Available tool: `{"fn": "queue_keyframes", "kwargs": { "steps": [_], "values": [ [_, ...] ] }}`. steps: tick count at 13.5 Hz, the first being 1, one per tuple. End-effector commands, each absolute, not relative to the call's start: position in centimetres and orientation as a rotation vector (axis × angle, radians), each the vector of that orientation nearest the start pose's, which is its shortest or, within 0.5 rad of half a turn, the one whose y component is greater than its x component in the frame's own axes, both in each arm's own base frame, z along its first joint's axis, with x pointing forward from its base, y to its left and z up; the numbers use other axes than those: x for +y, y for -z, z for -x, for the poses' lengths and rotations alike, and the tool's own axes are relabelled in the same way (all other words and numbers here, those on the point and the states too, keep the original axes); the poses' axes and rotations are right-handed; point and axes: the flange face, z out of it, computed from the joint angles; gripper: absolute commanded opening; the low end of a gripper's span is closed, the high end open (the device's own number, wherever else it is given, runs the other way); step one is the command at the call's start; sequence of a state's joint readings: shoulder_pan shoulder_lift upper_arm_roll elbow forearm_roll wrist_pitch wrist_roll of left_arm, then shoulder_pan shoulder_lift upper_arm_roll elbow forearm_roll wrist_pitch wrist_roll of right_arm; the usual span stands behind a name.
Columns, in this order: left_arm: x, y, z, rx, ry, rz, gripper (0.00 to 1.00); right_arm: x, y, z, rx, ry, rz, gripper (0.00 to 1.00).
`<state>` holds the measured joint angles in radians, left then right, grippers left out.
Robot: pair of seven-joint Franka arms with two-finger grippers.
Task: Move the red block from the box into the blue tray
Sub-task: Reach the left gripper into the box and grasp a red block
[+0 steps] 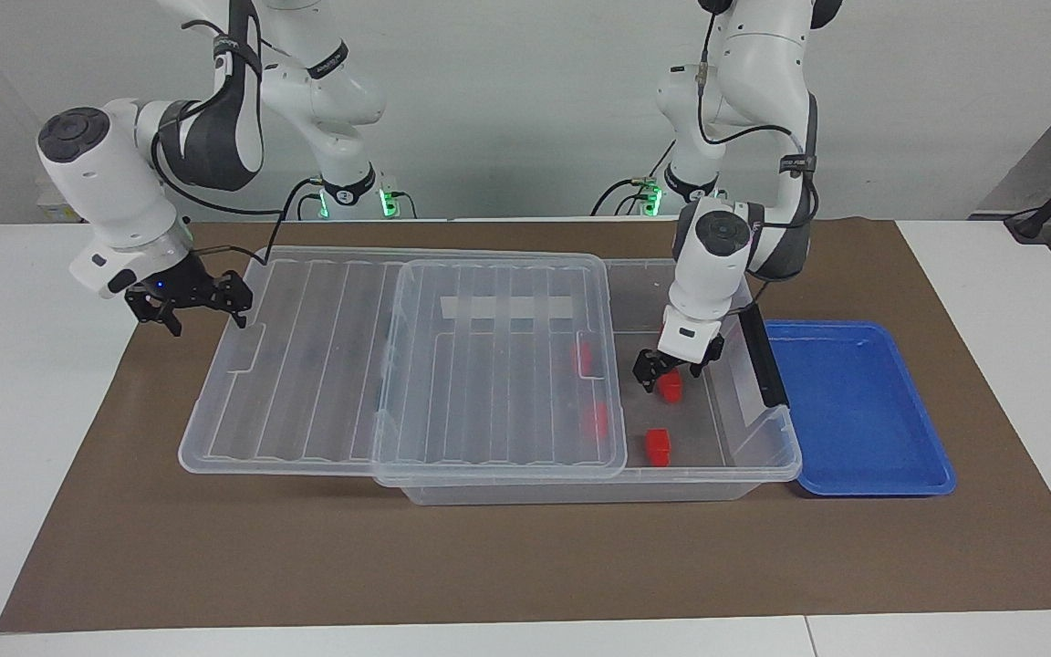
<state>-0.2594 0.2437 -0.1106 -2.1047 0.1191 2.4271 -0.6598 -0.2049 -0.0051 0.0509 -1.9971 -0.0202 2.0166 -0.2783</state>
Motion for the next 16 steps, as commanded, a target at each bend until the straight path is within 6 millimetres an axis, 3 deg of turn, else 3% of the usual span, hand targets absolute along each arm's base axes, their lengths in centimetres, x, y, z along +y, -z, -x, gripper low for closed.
{"fn": "queue_keyframes", "kwargs": {
  "steps": [1, 3, 4, 5, 6, 8, 10, 12, 14, 16],
  "values": [
    [-21.2, -30.7, -53.9, -0.208, 0.198, 3.089, 1.00, -9.4, -46.6, -54.5, -0.242, 0.050, 3.172, 1.00],
    [-21.2, -30.7, -53.9, -0.204, 0.194, 3.088, 0.78, -9.4, -46.7, -54.6, -0.235, 0.052, 3.173, 1.00],
    [-21.2, -30.7, -53.8, -0.204, 0.184, 3.084, 0.55, -9.3, -47.1, -54.7, -0.213, 0.060, 3.175, 1.00],
    [-21.1, -30.6, -53.8, -0.205, 0.173, 3.081, 0.25, -9.3, -47.5, -54.8, -0.183, 0.063, 3.177, 1.00],
    [-20.9, -30.6, -53.8, -0.206, 0.159, 3.075, 0.03, -8.8, -48.2, -55.1, -0.141, 0.076, 3.180, 1.00],
    [-20.7, -31.1, -53.9, -0.239, 0.116, 3.059, 0.00, -7.4, -49.0, -54.8, -0.021, 0.063, 3.180, 1.00],
    [-20.7, -34.2, -55.0, -0.276, 0.120, 3.054, 0.00, -4.5, -50.1, -54.7, 0.079, 0.056, 3.177, 1.00],
    [-20.5, -39.5, -56.2, -0.360, 0.009, 3.049, 0.00, -1.8, -50.8, -54.2, 0.151, 0.031, 3.174, 1.00],
    [-20.4, -46.1, -57.5, -0.406, -0.067, 3.042, 0.00, 0.6, -52.5, -54.2, 0.221, 0.032, 3.169, 1.00],
    [-18.4, -51.7, -58.2, -0.506, -0.145, 3.072, 0.00, 2.5, -54.4, -54.6, 0.299, 0.020, 3.162, 1.00]
  ]
}}
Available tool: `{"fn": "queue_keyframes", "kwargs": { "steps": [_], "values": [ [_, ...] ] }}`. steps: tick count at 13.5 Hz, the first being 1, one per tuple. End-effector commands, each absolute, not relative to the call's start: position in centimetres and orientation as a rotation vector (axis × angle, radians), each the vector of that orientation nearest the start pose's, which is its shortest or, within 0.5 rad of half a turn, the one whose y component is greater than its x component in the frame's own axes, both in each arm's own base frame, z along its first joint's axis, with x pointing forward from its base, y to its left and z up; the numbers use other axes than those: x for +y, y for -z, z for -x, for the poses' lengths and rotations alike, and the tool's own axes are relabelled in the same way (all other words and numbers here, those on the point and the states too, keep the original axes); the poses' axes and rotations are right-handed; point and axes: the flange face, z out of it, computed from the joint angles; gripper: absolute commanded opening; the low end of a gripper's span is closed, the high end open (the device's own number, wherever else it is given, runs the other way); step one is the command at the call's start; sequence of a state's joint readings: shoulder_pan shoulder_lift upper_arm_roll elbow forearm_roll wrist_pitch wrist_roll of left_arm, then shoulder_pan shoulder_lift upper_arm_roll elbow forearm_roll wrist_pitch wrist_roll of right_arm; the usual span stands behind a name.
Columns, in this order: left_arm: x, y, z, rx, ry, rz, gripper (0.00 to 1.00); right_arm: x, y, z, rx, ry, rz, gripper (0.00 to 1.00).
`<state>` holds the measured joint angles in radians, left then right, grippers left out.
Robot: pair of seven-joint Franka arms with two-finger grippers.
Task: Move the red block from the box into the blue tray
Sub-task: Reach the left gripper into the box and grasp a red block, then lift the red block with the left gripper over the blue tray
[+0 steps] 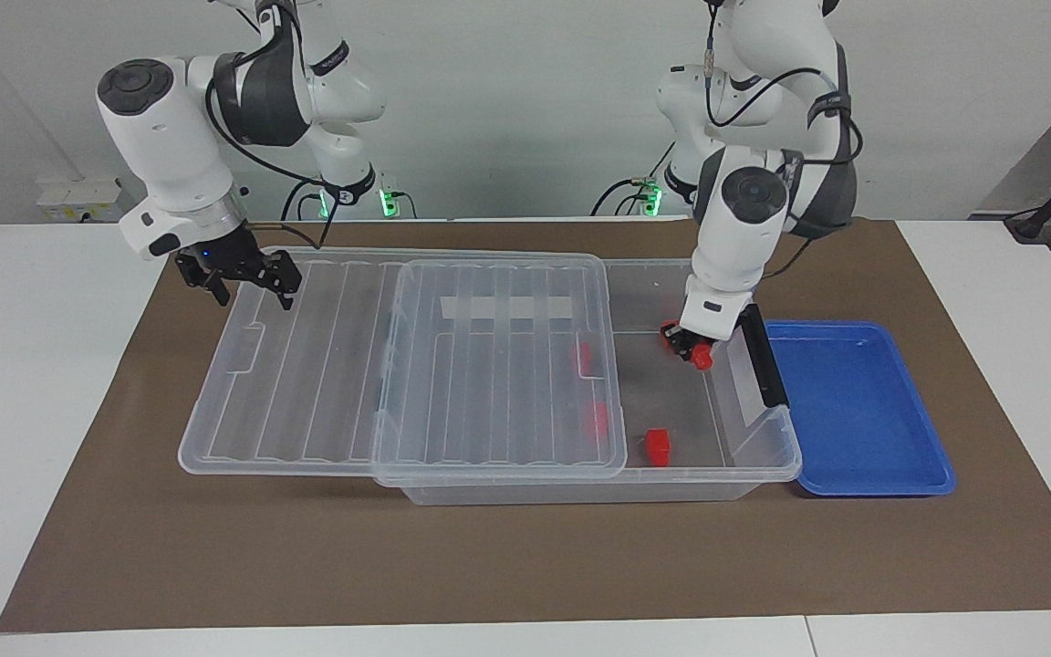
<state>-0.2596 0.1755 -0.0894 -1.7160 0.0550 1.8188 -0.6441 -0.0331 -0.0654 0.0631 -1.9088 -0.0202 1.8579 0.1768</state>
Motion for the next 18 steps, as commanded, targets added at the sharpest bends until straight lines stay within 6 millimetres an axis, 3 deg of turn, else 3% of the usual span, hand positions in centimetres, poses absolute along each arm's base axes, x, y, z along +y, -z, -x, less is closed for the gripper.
{"fn": "queue_keyframes", "kwargs": {
  "steps": [1, 3, 4, 6, 7, 8, 9, 11, 14, 18],
  "values": [
    [-17.4, -54.0, -58.5, -0.527, -0.147, 3.084, 0.00, 3.7, -55.9, -55.0, 0.331, 0.051, 3.156, 1.00],
    [-12.7, -56.4, -58.8, -0.493, -0.117, 3.106, 0.00, 3.7, -58.9, -56.0, 0.398, 0.018, 3.147, 1.00],
    [-8.9, -56.7, -59.2, -0.411, -0.111, 3.125, 0.00, 3.7, -60.3, -56.3, 0.402, 0.020, 3.148, 1.00],
    [-0.7, -55.5, -59.7, -0.223, -0.086, 3.158, 0.00, 3.6, -61.7, -56.3, 0.407, 0.028, 3.148, 1.00],
    [2.6, -54.3, -59.3, -0.128, -0.005, 3.165, 0.00, 3.5, -61.8, -56.1, 0.407, 0.019, 3.149, 1.00],
    [4.7, -52.5, -58.5, -0.068, 0.062, 3.162, 0.00, 3.3, -62.0, -55.8, 0.416, 0.000, 3.153, 1.00],
    [6.1, -50.3, -57.8, -0.045, 0.130, 3.151, 0.00, 3.0, -62.1, -55.6, 0.426, -0.005, 3.152, 1.00],
    [6.3, -47.1, -57.3, -0.040, 0.183, 3.143, 0.00, 2.7, -61.9, -55.3, 0.452, -0.009, 3.151, 1.00],
    [6.5, -42.8, -57.9, 0.014, 0.224, 3.137, 0.00, 2.3, -62.0, -55.2, 0.449, -0.012, 3.143, 1.00],
    [8.5, -36.3, -58.8, 0.196, 0.214, 3.127, 0.00, 2.0, -62.0, -55.2, 0.454, -0.011, 3.129, 1.00]
  ]
}}
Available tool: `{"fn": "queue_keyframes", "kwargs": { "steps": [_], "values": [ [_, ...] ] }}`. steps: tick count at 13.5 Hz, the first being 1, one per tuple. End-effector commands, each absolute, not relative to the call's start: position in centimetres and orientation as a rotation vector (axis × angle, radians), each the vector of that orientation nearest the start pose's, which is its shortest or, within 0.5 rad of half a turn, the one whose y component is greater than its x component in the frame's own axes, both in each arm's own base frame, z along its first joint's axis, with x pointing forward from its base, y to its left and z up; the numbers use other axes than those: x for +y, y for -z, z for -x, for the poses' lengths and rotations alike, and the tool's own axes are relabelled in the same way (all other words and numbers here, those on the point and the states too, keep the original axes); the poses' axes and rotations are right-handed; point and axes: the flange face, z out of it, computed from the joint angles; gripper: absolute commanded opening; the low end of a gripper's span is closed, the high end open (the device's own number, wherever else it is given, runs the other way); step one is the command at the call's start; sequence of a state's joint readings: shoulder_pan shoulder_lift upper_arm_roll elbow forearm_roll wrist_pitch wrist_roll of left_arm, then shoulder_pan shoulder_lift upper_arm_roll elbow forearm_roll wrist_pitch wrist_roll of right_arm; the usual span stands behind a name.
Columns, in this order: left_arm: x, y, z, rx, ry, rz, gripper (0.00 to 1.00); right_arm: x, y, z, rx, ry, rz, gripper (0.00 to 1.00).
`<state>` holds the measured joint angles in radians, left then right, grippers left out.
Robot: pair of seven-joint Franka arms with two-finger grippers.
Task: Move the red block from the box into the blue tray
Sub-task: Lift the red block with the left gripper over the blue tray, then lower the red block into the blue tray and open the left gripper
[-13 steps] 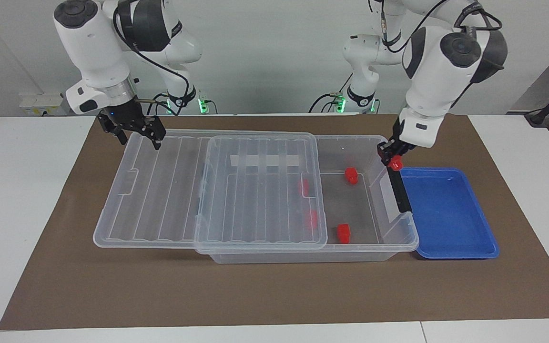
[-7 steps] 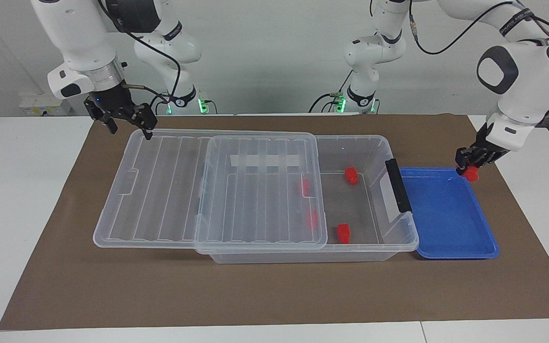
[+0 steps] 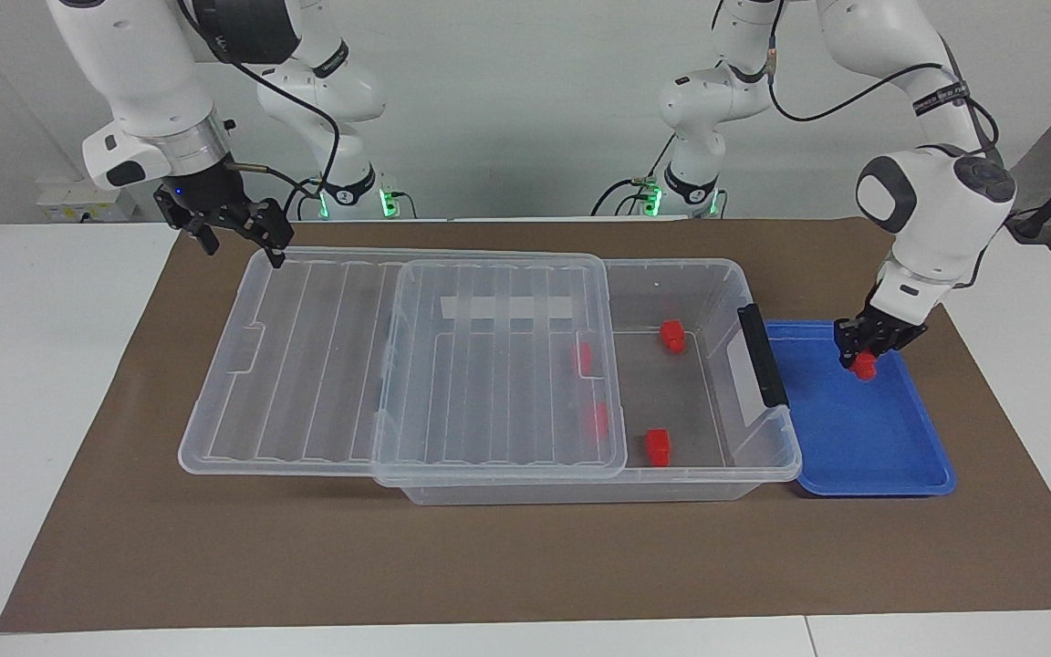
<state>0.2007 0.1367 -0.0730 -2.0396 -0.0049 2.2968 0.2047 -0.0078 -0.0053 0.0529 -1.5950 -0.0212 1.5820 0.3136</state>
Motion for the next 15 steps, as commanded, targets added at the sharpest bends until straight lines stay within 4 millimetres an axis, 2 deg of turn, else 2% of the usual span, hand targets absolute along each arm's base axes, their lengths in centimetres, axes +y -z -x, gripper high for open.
{"fn": "queue_keyframes", "kwargs": {
  "steps": [1, 3, 8, 9, 10, 11, 12, 13, 15],
  "values": [
    [9.1, -35.1, -59.0, 0.185, 0.217, 3.127, 0.00, 2.0, -62.0, -55.2, 0.454, -0.011, 3.129, 1.00],
    [9.6, -33.4, -59.3, 0.174, 0.211, 3.131, 0.00, 2.0, -61.9, -55.3, 0.454, -0.014, 3.129, 1.00],
    [9.3, -32.1, -59.5, 0.182, 0.200, 3.135, 0.02, 1.9, -61.9, -55.1, 0.455, -0.028, 3.131, 1.00],
    [9.3, -32.1, -59.5, 0.182, 0.200, 3.135, 0.17, 1.9, -61.9, -55.2, 0.457, -0.023, 3.130, 1.00],
    [9.5, -32.1, -59.4, 0.182, 0.202, 3.133, 0.17, 1.9, -62.0, -55.3, 0.456, -0.012, 3.126, 1.00],
    [9.6, -31.9, -59.4, 0.189, 0.200, 3.133, 0.17, 1.8, -62.0, -55.4, 0.451, -0.005, 3.126, 0.73],
    [9.7, -31.8, -59.4, 0.205, 0.198, 3.131, 0.17, 1.6, -61.9, -55.5, 0.441, 0.011, 3.125, 0.23],
    [9.7, -31.6, -59.3, 0.210, 0.193, 3.132, 0.17, 0.8, -61.5, -55.6, 0.431, 0.016, 3.126, 0.00],
    [9.7, -30.2, -58.4, 0.205, 0.197, 3.130, 0.17, -1.7, -60.4, -55.8, 0.458, 0.063, 3.119, 0.00]
  ]
}}
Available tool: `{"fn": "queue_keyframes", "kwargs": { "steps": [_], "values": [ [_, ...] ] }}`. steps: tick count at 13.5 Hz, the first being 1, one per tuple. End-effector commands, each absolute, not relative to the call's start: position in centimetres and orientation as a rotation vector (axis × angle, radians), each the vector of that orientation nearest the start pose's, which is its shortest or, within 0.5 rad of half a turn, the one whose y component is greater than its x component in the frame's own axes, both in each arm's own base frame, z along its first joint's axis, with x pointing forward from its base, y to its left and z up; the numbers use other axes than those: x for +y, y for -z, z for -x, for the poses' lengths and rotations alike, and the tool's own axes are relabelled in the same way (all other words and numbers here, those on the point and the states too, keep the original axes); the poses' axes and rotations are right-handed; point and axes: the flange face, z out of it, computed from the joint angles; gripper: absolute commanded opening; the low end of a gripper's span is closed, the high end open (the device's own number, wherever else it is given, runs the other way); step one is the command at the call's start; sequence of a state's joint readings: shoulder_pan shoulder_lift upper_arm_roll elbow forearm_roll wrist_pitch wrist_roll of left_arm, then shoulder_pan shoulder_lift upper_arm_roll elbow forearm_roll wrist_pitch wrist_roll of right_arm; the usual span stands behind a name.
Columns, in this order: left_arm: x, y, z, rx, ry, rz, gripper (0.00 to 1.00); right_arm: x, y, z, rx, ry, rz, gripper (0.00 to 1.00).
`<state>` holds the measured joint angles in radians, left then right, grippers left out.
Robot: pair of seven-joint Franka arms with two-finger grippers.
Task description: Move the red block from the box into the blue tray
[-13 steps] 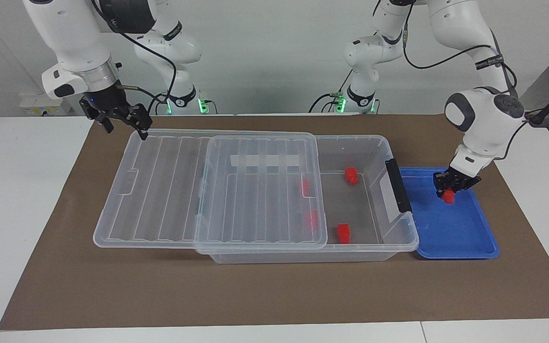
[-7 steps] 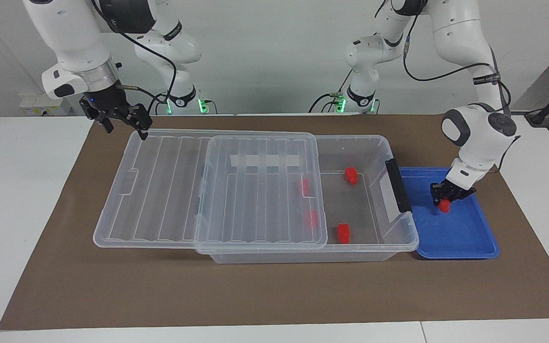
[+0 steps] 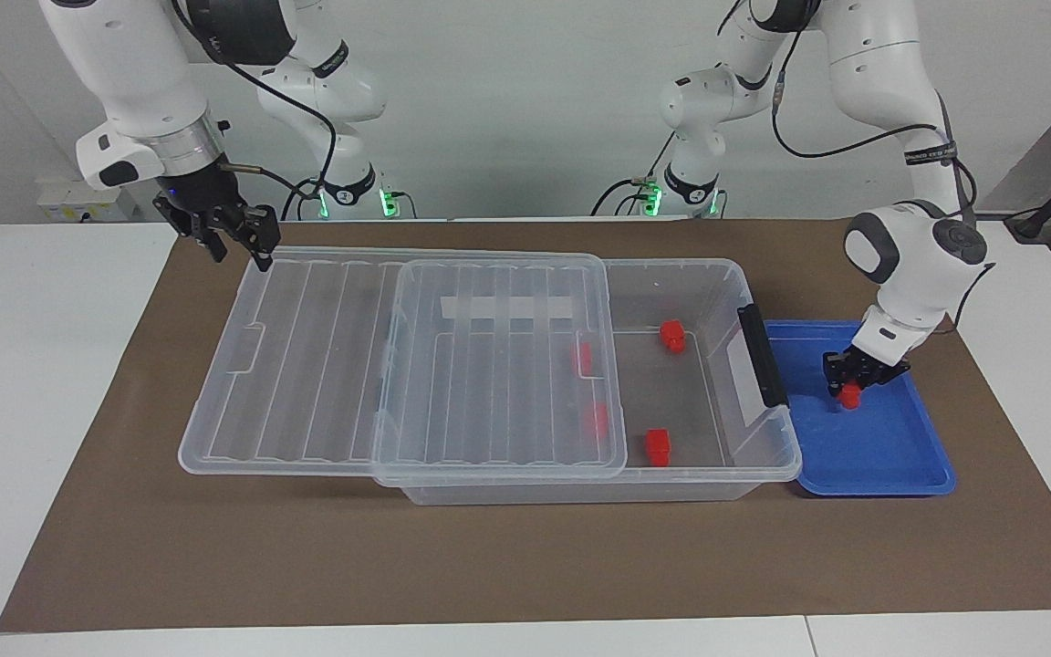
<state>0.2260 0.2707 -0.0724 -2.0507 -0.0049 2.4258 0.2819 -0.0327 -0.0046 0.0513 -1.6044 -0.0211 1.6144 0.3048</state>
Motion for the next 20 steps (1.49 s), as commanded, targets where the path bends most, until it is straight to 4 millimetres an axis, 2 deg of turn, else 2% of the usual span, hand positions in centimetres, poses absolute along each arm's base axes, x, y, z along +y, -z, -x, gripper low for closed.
{"fn": "queue_keyframes", "kwargs": {
  "steps": [1, 3, 4, 6, 9, 10, 11, 12, 14, 16, 18, 20],
  "values": [
    [9.8, -29.2, -57.7, 0.198, 0.222, 3.124, 0.17, -3.5, -59.7, -55.8, 0.479, 0.070, 3.116, 0.00],
    [9.9, -28.6, -57.3, 0.188, 0.241, 3.120, 0.17, -6.3, -57.7, -56.0, 0.480, 0.100, 3.118, 0.00],
    [9.9, -28.6, -57.3, 0.190, 0.238, 3.120, 0.20, -8.3, -56.5, -56.0, 0.510, 0.114, 3.114, 0.00],
    [9.8, -28.9, -57.6, 0.197, 0.241, 3.120, 0.70, -11.5, -54.5, -55.9, 0.492, 0.147, 3.120, 0.00],
    [9.6, -29.7, -58.2, 0.206, 0.216, 3.126, 1.00, -14.6, -52.0, -55.3, 0.446, 0.162, 3.132, 0.00],
    [9.5, -31.4, -58.9, 0.211, 0.175, 3.135, 1.00, -15.5, -51.0, -55.1, 0.443, 0.165, 3.136, 0.00],
    [9.7, -34.0, -59.6, 0.210, 0.121, 3.146, 1.00, -16.1, -50.1, -54.9, 0.412, 0.162, 3.142, 0.00],
    [9.9, -38.8, -60.1, 0.208, 0.069, 3.155, 1.00, -16.5, -49.3, -54.7, 0.379, 0.157, 3.146, 0.00],
    [9.7, -46.5, -60.3, 0.207, -0.046, 3.170, 1.00, -16.4, -48.0, -54.2, 0.367, 0.113, 3.146, 0.00],
    [9.4, -52.1, -59.8, 0.211, -0.112, 3.172, 1.00, -15.4, -48.0, -54.6, 0.346, 0.124, 3.147, 0.00],
    [8.3, -55.7, -59.2, 0.093, -0.193, 3.153, 1.00, -13.4, -47.8, -55.2, 0.293, 0.134, 3.151, 0.00],
    [4.1, -58.7, -58.4, 0.163, -0.296, 3.092, 1.00, -12.7, -47.7, -55.3, 0.265, 0.132, 3.151, 0.00]
  ]
}}
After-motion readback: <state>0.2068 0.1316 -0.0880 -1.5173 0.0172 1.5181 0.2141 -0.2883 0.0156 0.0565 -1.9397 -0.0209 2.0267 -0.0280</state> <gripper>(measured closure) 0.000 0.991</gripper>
